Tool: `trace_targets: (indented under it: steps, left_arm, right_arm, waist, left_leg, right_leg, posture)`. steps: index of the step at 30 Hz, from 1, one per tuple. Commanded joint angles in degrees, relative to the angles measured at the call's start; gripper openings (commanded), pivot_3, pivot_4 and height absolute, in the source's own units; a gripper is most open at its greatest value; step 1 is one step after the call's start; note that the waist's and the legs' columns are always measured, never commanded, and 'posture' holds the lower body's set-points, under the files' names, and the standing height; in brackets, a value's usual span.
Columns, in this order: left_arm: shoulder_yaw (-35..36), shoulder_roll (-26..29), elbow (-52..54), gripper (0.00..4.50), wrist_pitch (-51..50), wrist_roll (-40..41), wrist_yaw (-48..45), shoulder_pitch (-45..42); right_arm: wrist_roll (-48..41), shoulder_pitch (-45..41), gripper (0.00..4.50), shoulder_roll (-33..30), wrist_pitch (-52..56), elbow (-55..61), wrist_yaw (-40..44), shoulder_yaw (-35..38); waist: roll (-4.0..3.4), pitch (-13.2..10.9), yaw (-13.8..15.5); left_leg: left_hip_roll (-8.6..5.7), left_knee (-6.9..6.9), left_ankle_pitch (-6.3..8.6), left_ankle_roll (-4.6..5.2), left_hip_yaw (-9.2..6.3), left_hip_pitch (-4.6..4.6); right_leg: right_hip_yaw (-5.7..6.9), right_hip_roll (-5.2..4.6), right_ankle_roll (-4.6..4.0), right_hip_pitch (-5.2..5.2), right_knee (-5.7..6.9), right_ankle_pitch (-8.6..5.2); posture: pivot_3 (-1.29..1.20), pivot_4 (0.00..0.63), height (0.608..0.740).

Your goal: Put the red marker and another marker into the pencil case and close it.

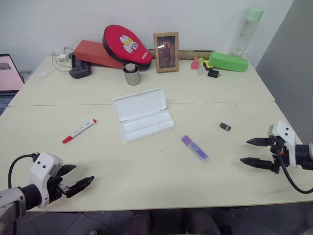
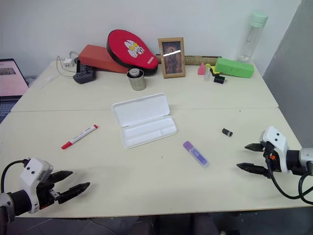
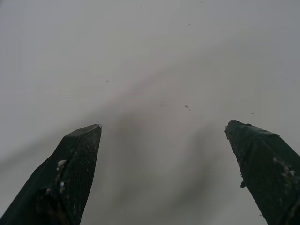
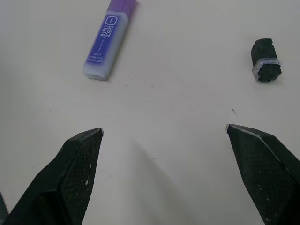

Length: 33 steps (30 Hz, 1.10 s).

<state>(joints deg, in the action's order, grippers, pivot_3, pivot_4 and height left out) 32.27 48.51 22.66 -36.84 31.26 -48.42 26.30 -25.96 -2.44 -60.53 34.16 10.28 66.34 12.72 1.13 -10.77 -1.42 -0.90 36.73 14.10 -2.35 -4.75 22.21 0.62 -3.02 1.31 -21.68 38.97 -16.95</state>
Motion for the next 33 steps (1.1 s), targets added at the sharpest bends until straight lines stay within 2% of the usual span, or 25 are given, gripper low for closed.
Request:
trace_targets:
  steps: [1, 25, 30, 33]
  left_arm:
    - [1.16, -0.06, 0.61, 4.5, 0.6, 0.04, -0.11, -0.98]
    - [-2.05, -0.25, -1.75, 4.5, 1.47, -1.72, -0.36, -4.18]
    - [-2.87, -0.52, -1.82, 4.5, 1.1, -0.63, -0.02, -6.53]
    - [-7.28, -0.52, -1.79, 4.5, 1.24, -0.17, -0.65, -12.02]
  right_arm:
    - [-0.13, -0.69, 4.41, -1.09, -0.5, 0.36, 0.58, 0.96]
    - [0.39, -2.52, 4.41, -0.39, -1.12, -0.34, -0.24, -0.19]
    - [-0.58, -2.93, 4.41, 0.35, -0.52, 1.2, -0.46, -0.29]
    - [-4.12, -5.76, 4.41, 2.15, 0.52, 2.67, -0.3, 0.89]
  waist:
    - [0.0, 0.0, -0.01]
    - [0.0, 0.0, -0.03]
    - [0.0, 0.0, 0.01]
    - [0.0, 0.0, 0.04]
  left_leg:
    - [0.0, 0.0, 0.0, 0.0, 0.0, 0.0]
    - [0.02, 0.0, 0.01, 0.0, 0.03, -0.01]
    - [0.03, 0.0, 0.01, 0.0, 0.04, -0.02]
    - [0.03, 0.01, 0.01, 0.0, 0.03, -0.01]
  right_leg:
    - [0.0, 0.0, 0.0, 0.0, 0.0, 0.0]
    - [-0.01, 0.01, 0.0, -0.01, 0.0, 0.0]
    - [-0.02, 0.02, 0.0, -0.01, 0.0, 0.0]
    - [0.0, 0.02, 0.0, 0.0, 0.0, 0.01]
  posture:
    - [0.0, 0.15, 0.74]
    - [0.0, 0.15, 0.74]
    - [0.0, 0.15, 0.74]
    - [0.0, 0.15, 0.74]
